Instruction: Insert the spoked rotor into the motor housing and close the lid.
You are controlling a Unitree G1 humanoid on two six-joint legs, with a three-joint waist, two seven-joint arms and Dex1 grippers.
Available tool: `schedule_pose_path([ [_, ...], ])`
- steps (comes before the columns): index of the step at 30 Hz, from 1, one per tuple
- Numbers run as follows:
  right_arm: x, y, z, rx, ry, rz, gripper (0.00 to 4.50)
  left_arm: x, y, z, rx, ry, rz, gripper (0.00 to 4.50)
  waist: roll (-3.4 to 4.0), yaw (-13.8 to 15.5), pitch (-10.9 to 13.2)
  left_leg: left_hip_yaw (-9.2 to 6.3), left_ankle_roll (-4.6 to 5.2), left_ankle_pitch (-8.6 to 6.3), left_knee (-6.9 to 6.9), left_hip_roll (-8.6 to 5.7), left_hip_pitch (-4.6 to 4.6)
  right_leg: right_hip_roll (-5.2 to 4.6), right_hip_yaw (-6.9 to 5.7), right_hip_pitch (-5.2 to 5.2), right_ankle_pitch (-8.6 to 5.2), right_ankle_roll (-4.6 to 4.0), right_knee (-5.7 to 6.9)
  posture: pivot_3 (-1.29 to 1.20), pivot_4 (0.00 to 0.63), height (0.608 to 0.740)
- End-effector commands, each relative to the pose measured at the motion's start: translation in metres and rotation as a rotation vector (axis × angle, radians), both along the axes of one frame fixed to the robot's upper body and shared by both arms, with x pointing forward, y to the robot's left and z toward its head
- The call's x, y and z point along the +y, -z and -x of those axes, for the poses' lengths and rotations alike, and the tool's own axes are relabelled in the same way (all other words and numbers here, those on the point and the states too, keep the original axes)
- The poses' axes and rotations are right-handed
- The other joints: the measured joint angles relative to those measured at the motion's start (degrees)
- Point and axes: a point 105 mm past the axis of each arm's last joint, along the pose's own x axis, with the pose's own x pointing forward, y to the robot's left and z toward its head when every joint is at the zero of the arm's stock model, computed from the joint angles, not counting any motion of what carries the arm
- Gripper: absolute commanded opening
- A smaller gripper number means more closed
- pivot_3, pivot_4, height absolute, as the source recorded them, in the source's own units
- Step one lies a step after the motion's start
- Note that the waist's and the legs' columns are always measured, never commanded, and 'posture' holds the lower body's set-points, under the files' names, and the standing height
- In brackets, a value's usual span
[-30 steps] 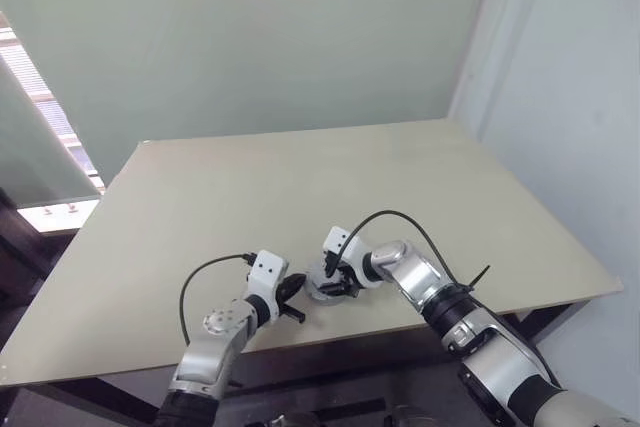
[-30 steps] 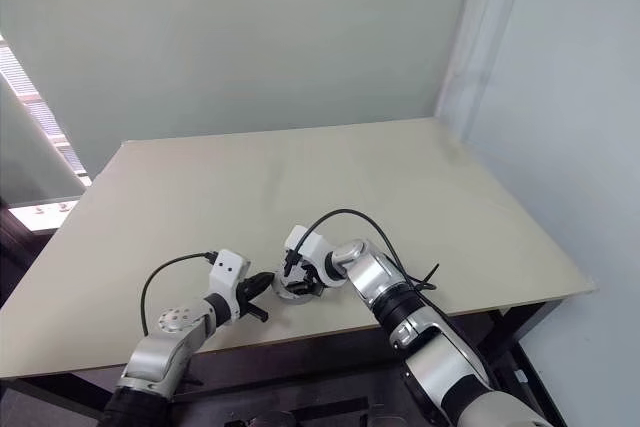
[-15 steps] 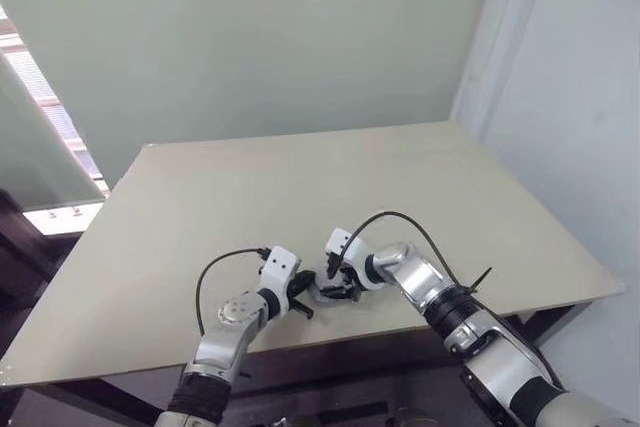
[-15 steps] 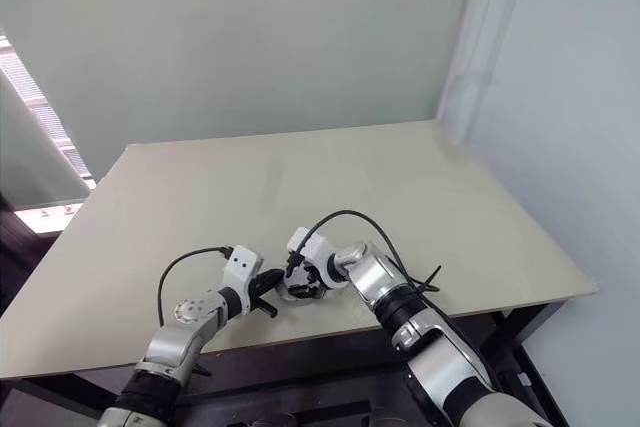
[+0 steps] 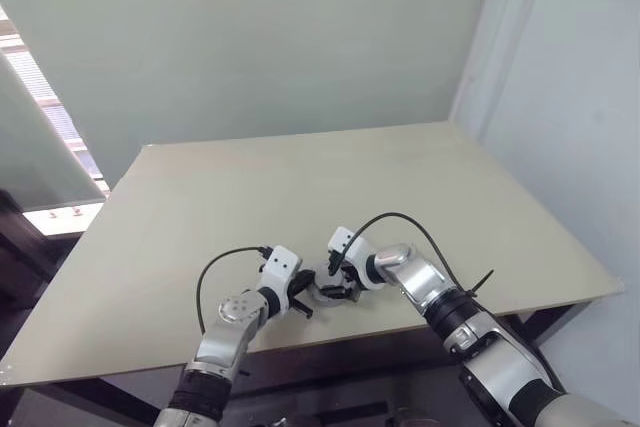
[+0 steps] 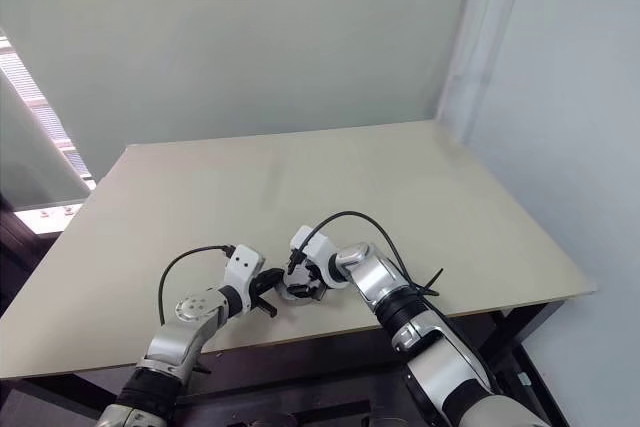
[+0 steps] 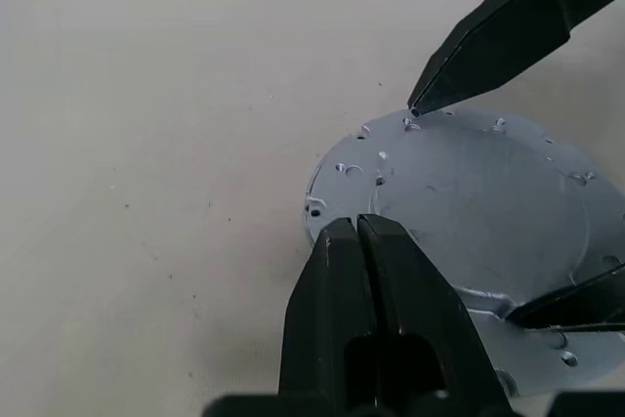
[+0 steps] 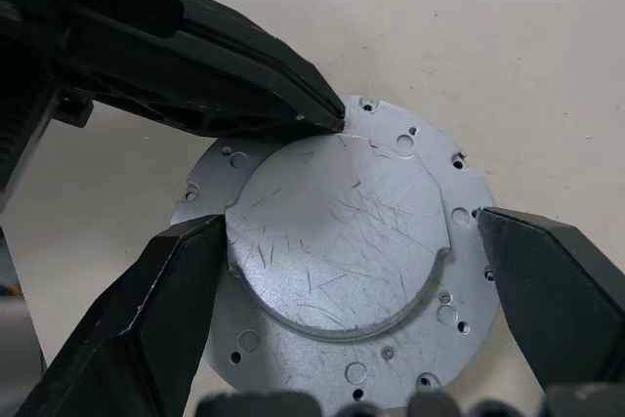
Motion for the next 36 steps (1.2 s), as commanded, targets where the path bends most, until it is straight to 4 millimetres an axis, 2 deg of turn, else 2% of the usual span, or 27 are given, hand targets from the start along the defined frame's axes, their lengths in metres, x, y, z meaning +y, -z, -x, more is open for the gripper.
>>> schedule_pose_path([
  [1,0.002,-0.006,-0.003,-0.021,-0.009,-0.01,4.48,0.009,0.011,0.002,0.043,-0.02,-0.038,0.0,0.0,0.0,0.0,0.0,0.0,0.0,-0.01,0.0,0.0,0.0,0.0,0.0,0.0,0.0,0.0,0.0,0.0,0.74],
  [14,0.005,-0.004,-0.003,-0.023,-0.01,-0.02,4.48,0.023,0.007,-0.008,0.01,-0.098,-0.033,0.0,0.0,-0.02,0.0,-0.04,-0.01,-0.01,-0.09,0.0,-0.01,0.01,0.0,-0.07,0.0,0.0,-0.01,0.0,0.0,0.74],
  [26,0.005,0.001,-0.001,0.008,-0.002,-0.007,4.48,0.045,-0.013,-0.013,-0.037,-0.2,0.068,0.0,-0.05,-0.02,0.04,-0.05,0.17,0.1,-0.19,0.0,-0.19,0.03,0.0,-0.3,0.07,0.13,-0.06,0.0,0.0,0.74],
  [29,0.004,0.002,0.0,0.016,-0.006,-0.004,3.9,0.048,-0.016,-0.012,-0.043,-0.217,0.089,0.0,-0.05,-0.02,0.04,-0.05,0.14,0.08,-0.19,0.01,-0.19,0.03,0.01,-0.3,0.07,0.13,-0.08,0.0,0.0,0.74],
  [31,0.004,0.002,0.001,0.022,-0.013,-0.001,3.27,0.05,-0.018,-0.012,-0.046,-0.223,0.1,0.0,-0.05,0.0,0.04,-0.05,0.09,0.05,-0.2,0.01,-0.19,0.03,0.01,-0.31,0.07,0.13,-0.08,0.0,0.0,0.74],
  [36,0.003,0.003,0.002,0.031,-0.017,0.002,3.24,0.054,-0.021,-0.01,-0.049,-0.231,0.111,0.0,-0.05,-0.02,0.04,-0.04,-0.04,-0.02,-0.2,0.01,-0.19,0.03,0.0,-0.32,0.06,0.11,-0.08,0.0,0.0,0.74],
])
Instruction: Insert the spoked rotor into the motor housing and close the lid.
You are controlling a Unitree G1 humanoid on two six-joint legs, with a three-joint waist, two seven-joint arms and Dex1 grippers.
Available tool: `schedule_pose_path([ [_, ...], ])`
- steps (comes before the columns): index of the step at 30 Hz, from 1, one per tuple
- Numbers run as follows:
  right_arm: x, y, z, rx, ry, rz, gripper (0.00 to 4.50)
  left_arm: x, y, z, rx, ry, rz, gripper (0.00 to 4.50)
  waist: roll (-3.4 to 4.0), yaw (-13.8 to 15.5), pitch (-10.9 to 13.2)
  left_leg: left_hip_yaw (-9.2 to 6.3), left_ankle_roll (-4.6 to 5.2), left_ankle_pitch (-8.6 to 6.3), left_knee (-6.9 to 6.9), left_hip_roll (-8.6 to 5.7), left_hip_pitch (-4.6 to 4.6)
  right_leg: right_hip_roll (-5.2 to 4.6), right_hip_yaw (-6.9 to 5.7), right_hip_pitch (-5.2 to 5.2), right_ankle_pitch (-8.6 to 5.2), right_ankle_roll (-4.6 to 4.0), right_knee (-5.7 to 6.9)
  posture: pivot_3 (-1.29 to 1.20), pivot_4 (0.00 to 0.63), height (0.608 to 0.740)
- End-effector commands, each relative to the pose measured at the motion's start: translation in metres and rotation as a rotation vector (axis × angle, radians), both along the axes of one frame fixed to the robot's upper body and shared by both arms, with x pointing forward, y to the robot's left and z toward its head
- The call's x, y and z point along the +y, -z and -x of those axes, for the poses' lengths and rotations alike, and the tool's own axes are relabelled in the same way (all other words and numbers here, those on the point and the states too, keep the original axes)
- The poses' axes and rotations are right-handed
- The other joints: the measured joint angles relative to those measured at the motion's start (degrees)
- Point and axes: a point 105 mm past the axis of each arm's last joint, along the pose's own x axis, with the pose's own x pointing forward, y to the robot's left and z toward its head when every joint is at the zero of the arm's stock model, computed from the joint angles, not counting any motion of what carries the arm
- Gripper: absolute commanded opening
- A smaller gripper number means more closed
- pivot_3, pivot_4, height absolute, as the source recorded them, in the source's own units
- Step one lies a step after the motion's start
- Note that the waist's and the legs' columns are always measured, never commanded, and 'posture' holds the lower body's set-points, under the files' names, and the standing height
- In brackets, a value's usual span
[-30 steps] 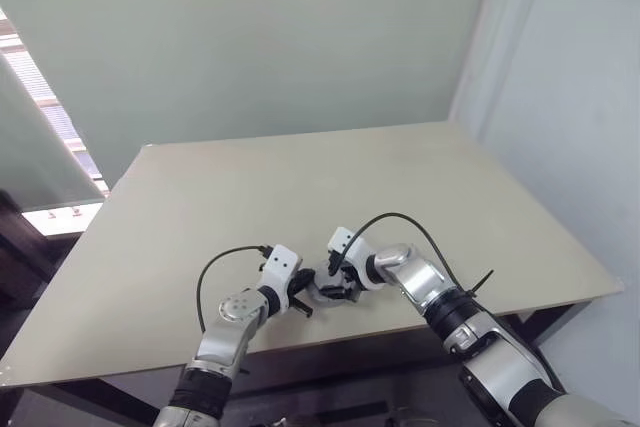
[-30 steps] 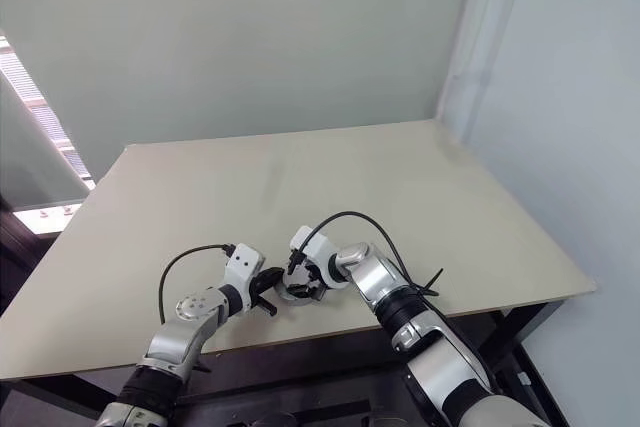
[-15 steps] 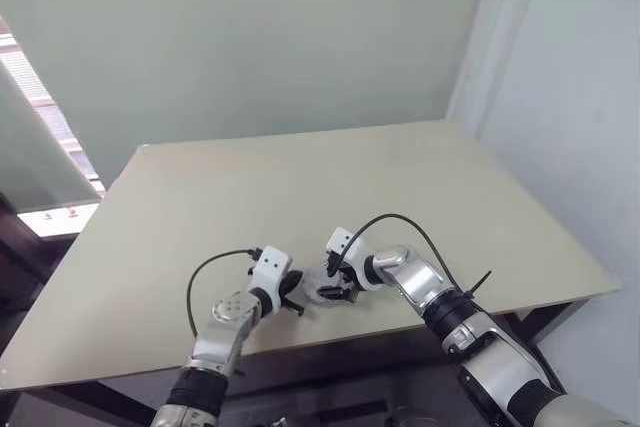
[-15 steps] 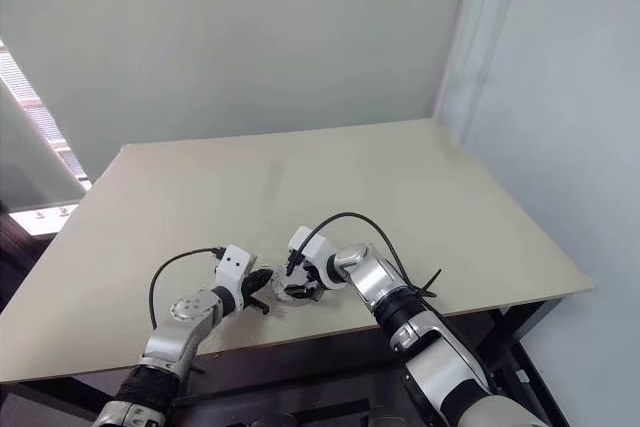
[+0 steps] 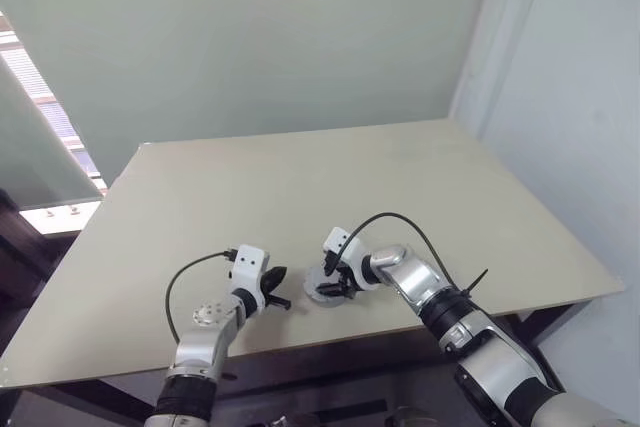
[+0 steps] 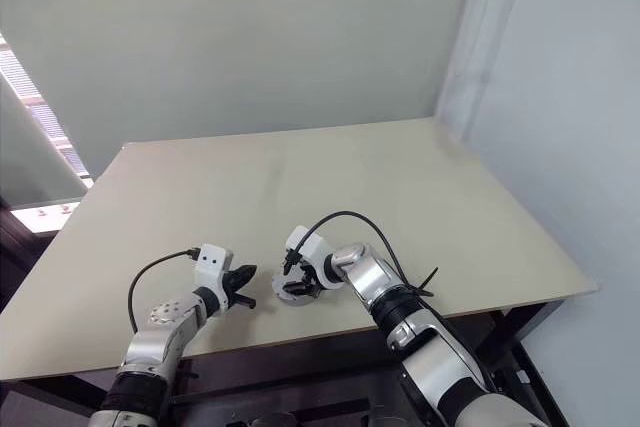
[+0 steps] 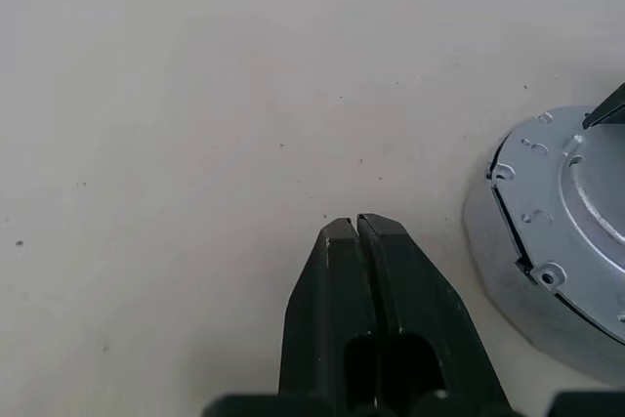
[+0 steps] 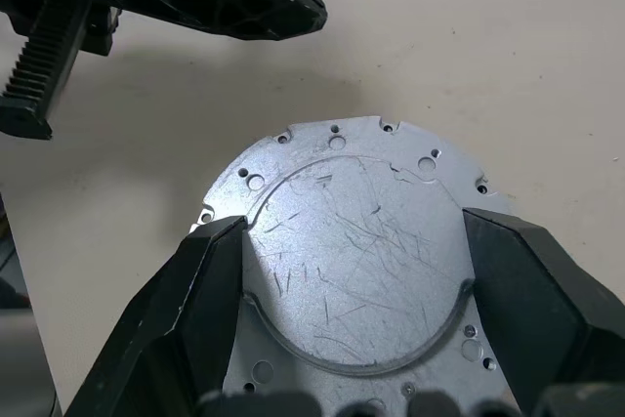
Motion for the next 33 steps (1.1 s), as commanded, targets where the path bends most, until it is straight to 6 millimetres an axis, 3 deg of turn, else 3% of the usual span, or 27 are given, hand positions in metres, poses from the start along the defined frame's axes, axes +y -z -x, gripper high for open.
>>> schedule_pose_path([
  [1,-0.004,0.003,0.0,0.014,0.003,0.018,3.24,0.005,-0.021,-0.006,-0.069,-0.004,0.008,0.0,0.0,-0.01,0.0,0.0,0.0,0.0,0.0,0.0,0.0,0.0,0.0,-0.01,0.0,0.0,0.0,0.0,0.0,0.74],
  [11,0.001,-0.002,0.001,0.079,0.047,-0.045,3.24,0.004,-0.022,-0.001,-0.066,0.001,0.016,0.0,0.0,0.01,0.0,0.0,-0.01,-0.01,-0.02,0.0,-0.06,0.0,0.0,-0.06,0.01,0.01,-0.04,0.0,0.0,0.74],
  [33,-0.002,0.012,0.003,0.01,0.029,0.102,3.24,-0.002,-0.023,0.001,-0.068,0.01,0.019,0.0,0.0,-0.02,0.0,0.0,-0.01,-0.01,-0.03,0.0,-0.13,0.0,0.01,-0.25,0.01,0.01,-0.02,0.0,0.0,0.74],
])
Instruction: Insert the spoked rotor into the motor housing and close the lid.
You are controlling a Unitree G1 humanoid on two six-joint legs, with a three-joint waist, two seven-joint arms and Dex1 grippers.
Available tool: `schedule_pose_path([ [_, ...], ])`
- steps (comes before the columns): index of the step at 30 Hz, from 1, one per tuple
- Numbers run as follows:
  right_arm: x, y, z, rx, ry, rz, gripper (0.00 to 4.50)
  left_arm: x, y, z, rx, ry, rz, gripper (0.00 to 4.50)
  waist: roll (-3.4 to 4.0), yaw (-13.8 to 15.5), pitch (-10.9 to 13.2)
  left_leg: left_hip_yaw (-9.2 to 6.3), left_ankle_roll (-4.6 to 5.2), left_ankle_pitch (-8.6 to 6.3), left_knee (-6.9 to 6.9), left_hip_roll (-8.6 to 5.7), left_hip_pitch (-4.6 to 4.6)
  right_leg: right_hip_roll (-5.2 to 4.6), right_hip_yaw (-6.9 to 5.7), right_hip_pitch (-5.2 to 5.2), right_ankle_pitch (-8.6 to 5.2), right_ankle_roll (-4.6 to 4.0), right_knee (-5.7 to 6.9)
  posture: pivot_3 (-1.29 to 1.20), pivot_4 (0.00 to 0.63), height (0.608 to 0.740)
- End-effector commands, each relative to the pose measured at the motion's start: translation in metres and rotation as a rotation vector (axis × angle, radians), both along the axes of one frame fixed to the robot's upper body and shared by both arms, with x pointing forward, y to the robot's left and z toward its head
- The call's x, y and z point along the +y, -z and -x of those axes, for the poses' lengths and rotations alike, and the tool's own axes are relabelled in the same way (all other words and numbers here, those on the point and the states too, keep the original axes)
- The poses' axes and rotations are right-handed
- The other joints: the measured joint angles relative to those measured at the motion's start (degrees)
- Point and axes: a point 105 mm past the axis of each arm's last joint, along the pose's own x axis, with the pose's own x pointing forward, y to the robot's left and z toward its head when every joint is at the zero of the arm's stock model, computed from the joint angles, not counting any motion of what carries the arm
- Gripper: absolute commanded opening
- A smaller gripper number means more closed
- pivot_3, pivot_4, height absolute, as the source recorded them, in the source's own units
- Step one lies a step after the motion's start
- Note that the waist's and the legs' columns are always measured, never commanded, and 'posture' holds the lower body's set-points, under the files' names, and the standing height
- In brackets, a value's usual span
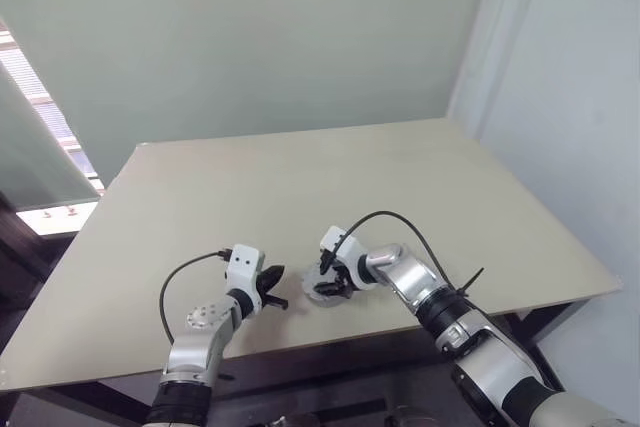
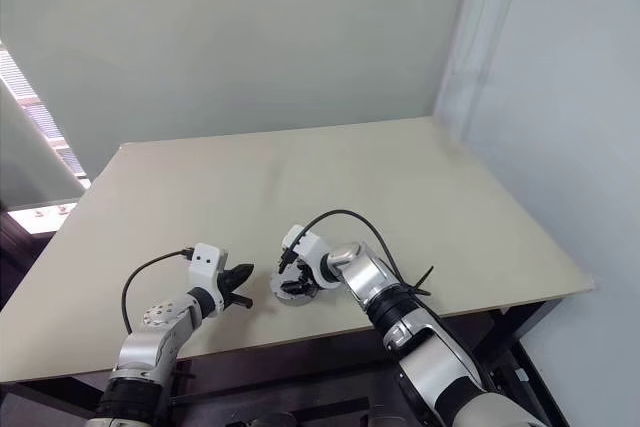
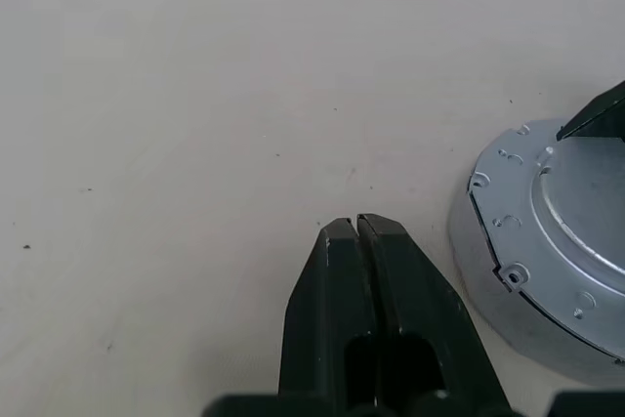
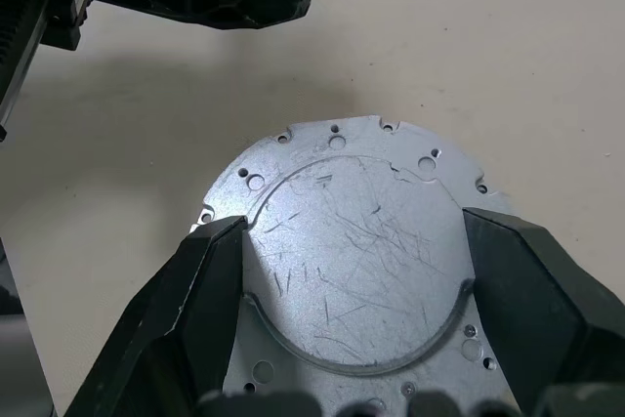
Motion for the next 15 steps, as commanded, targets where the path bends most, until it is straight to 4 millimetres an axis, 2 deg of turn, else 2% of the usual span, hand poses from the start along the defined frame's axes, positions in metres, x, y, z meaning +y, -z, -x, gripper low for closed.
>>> schedule_pose_path([
  [1,-0.007,0.013,0.003,0.018,0.008,0.072,3.24,-0.003,-0.017,-0.005,-0.061,0.011,0.003,0.0,0.0,0.0,0.0,0.0,0.0,0.0,0.0,0.0,0.0,0.0,0.0,0.0,0.0,0.0,0.0,0.0,0.0,0.74],
  [7,-0.006,0.015,0.005,0.023,0.003,0.084,3.24,-0.008,-0.016,-0.005,-0.064,0.034,-0.005,0.0,0.0,0.0,0.0,0.0,0.0,0.0,0.0,0.0,0.02,0.0,0.0,0.0,0.0,0.0,0.01,0.0,0.0,0.74],
  [15,-0.009,0.016,0.006,0.035,0.002,0.086,3.24,-0.031,-0.011,-0.004,-0.045,0.131,0.008,0.0,0.0,0.0,0.0,0.0,0.0,0.0,0.0,0.0,0.02,0.0,0.0,0.0,0.0,-0.01,0.01,0.0,0.0,0.74],
])
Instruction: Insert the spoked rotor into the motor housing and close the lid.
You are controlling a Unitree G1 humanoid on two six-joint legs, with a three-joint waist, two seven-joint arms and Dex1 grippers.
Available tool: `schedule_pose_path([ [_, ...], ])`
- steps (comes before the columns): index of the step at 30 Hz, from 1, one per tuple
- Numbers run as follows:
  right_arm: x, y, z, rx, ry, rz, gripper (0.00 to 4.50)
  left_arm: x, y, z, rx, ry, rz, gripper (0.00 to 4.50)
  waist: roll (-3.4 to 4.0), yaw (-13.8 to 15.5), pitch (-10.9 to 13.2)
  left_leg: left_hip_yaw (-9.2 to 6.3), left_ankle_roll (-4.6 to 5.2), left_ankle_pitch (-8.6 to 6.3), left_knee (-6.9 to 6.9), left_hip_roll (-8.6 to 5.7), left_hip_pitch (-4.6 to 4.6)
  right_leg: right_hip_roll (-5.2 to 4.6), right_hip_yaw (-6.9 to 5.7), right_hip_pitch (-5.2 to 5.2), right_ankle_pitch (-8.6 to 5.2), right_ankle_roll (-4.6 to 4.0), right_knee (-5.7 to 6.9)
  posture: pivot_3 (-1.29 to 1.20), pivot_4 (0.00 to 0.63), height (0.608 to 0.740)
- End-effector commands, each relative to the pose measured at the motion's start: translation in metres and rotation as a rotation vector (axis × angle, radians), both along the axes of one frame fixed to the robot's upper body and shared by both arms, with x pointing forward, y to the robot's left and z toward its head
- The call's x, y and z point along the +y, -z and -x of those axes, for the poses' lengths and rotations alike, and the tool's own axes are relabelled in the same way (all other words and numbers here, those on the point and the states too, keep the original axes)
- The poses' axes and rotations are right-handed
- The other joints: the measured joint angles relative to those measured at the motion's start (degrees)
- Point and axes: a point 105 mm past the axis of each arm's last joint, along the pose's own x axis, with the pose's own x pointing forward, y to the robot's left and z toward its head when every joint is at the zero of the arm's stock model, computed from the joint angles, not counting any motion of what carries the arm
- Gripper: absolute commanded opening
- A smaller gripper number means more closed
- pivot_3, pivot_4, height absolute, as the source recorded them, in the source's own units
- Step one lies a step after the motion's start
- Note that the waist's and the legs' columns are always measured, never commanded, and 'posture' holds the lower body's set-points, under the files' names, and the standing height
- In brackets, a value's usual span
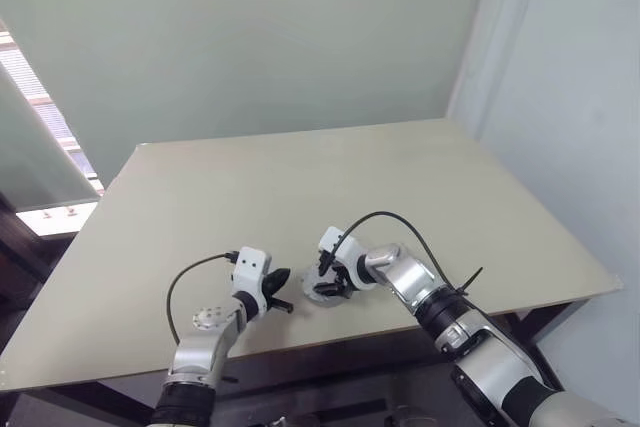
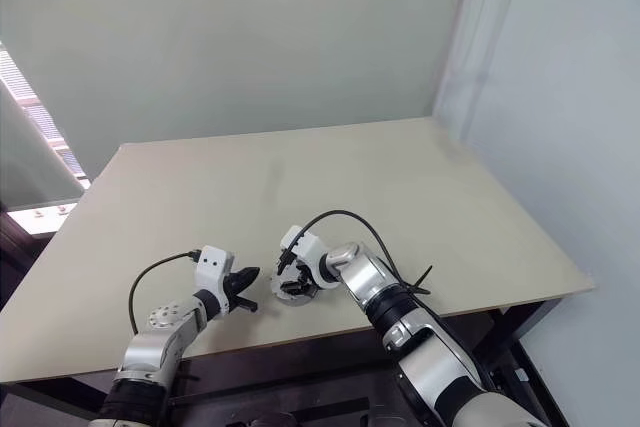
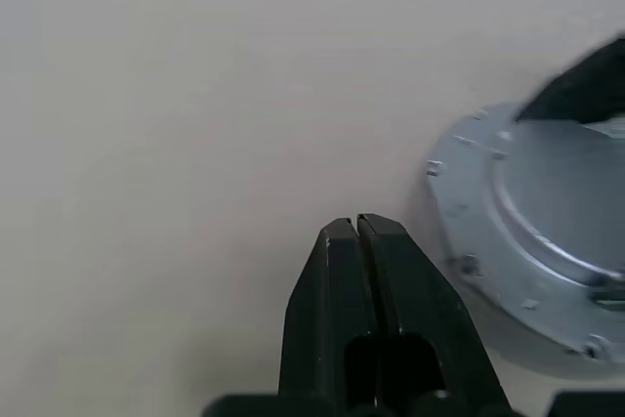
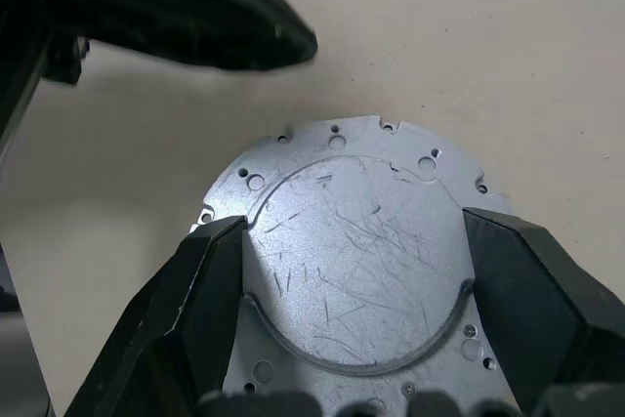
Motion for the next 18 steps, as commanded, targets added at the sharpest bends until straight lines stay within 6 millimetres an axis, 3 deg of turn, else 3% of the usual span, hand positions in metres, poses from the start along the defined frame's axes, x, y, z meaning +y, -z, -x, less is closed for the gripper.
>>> schedule_pose_path([
  [1,-0.01,0.016,0.005,0.038,0.012,0.078,3.24,-0.013,-0.016,-0.007,-0.059,0.059,0.007,0.0,0.0,0.01,0.0,0.0,0.0,0.0,0.0,0.0,0.0,0.0,0.0,0.0,0.0,0.0,0.0,0.0,0.0,0.74],
  [18,-0.012,0.013,0.003,0.035,0.024,0.072,3.24,-0.023,0.025,0.01,0.106,0.18,-0.115,0.0,0.16,0.04,-0.11,-0.01,-0.03,-0.02,0.01,-0.03,0.21,-0.02,0.0,0.28,-0.08,-0.11,-0.05,0.0,0.0,0.74],
])
